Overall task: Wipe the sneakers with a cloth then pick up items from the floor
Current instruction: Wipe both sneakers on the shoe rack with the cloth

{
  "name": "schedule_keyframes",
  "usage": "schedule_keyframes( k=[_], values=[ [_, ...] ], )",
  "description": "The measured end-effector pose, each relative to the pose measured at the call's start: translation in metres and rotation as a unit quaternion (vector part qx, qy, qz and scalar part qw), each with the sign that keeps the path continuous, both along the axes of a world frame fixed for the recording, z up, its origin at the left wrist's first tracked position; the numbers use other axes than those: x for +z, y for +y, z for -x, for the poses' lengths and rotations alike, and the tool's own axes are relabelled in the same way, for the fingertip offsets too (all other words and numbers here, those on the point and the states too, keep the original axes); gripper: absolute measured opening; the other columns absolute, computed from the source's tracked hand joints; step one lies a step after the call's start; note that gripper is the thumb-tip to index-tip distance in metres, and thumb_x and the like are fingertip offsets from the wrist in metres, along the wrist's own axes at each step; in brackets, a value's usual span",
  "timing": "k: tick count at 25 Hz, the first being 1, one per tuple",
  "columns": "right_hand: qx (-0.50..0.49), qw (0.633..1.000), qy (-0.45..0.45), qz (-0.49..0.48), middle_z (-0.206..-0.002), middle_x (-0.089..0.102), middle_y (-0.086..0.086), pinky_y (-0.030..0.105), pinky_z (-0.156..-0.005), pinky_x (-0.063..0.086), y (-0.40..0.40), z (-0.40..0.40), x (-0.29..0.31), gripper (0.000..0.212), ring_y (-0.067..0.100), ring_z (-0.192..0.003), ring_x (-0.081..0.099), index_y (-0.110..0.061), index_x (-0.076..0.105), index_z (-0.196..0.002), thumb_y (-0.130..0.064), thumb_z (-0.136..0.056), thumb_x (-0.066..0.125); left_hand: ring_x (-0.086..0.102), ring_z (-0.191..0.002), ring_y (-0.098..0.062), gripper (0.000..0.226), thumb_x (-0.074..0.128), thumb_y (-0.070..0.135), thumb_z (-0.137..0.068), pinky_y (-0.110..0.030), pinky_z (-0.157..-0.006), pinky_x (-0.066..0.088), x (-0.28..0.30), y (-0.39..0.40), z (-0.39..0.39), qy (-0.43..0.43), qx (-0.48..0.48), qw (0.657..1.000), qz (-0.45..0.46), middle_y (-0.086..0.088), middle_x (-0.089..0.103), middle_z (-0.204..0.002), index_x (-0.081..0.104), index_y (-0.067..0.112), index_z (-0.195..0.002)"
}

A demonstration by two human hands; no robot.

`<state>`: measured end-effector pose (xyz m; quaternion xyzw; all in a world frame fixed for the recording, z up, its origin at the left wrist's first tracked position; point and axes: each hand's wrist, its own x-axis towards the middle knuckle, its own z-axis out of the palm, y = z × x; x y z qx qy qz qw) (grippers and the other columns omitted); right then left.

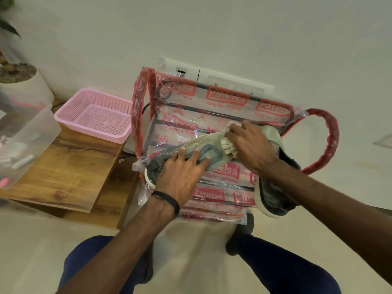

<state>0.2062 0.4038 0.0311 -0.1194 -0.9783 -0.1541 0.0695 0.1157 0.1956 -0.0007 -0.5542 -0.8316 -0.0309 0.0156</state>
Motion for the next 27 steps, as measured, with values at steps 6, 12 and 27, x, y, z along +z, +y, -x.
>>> schedule_keyframes(
  k=[6,12,27],
  values=[
    [-0.013,1.000,-0.006,-0.011,-0.123,0.061,0.007,0.040,-0.089,0.048,0.004,0.000,0.002,0.050,0.026,-0.104,0.052,-0.013,0.062,-0.127,-0.023,-0.080,0.079,0.037,-0.140,-0.042,0.066,0.060,0.013,-0.097,-0.051,-0.109,0.043,0.003,0.005,-0.004,0.002,0.004,1.000,-0.002,-0.010,0.035,-0.156,0.026,0.027,-0.152],
    [0.080,0.996,-0.038,-0.007,-0.121,0.061,0.003,0.037,-0.086,0.048,-0.013,-0.001,-0.014,0.046,0.021,-0.101,0.052,-0.017,0.063,-0.125,-0.026,-0.082,0.076,0.031,-0.143,-0.042,0.066,0.058,0.015,-0.099,-0.051,-0.111,0.039,0.000,0.000,-0.003,0.000,0.005,1.000,-0.003,-0.011,0.031,-0.158,0.023,0.026,-0.154],
    [0.088,0.996,-0.001,0.030,-0.114,0.062,0.003,0.036,-0.078,0.049,-0.025,0.017,-0.018,0.041,0.022,-0.096,0.053,-0.018,0.067,-0.117,-0.029,-0.080,0.078,0.031,-0.143,-0.043,0.067,0.055,0.012,-0.099,-0.051,-0.110,0.041,0.003,-0.001,-0.005,-0.004,0.008,1.000,0.001,-0.011,0.029,-0.159,0.021,0.025,-0.155]
  ],
)
